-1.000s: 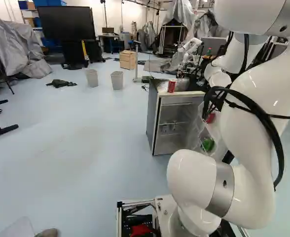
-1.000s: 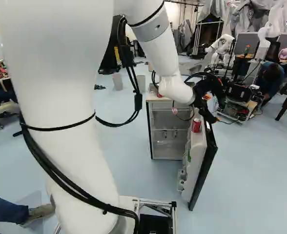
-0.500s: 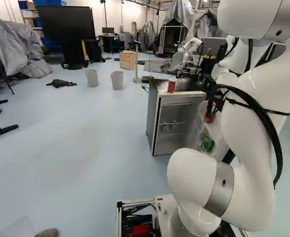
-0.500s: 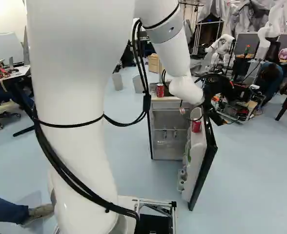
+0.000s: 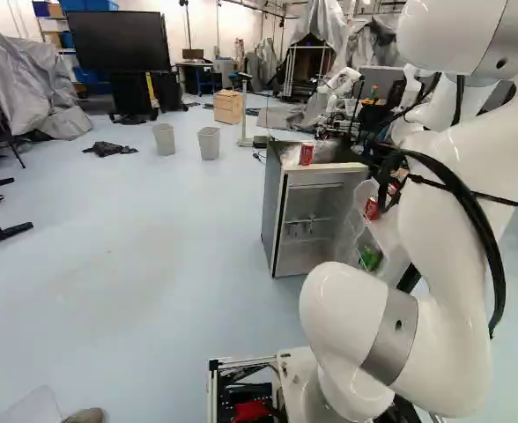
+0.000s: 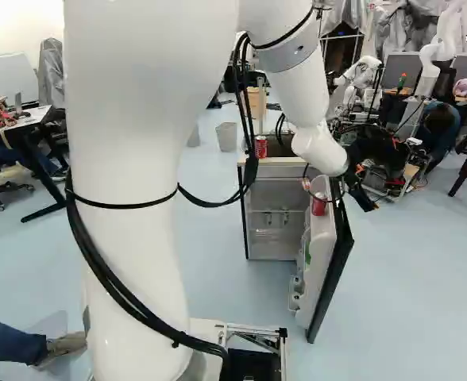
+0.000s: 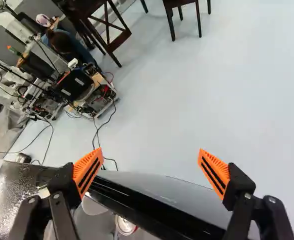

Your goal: Grab a drink from the fridge

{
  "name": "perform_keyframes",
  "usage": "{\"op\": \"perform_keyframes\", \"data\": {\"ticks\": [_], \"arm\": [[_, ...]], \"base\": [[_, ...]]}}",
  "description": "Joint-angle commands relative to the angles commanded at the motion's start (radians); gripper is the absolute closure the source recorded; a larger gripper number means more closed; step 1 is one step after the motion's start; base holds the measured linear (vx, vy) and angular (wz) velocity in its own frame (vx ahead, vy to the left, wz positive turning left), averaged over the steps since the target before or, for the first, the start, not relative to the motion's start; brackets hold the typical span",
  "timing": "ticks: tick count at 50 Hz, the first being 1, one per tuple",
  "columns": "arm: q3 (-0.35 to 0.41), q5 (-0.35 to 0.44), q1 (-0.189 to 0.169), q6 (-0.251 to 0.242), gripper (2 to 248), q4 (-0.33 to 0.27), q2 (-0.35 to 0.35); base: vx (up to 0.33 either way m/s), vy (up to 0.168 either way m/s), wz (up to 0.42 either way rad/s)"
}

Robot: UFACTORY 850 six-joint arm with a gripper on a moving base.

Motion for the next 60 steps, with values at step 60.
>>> {"op": "perform_keyframes", "data": {"ticks": [60], "arm": [[0.073, -0.122, -0.112, 0.0, 3, -0.146, 0.053]], "base": [[0.0, 0.0, 0.0]]}}
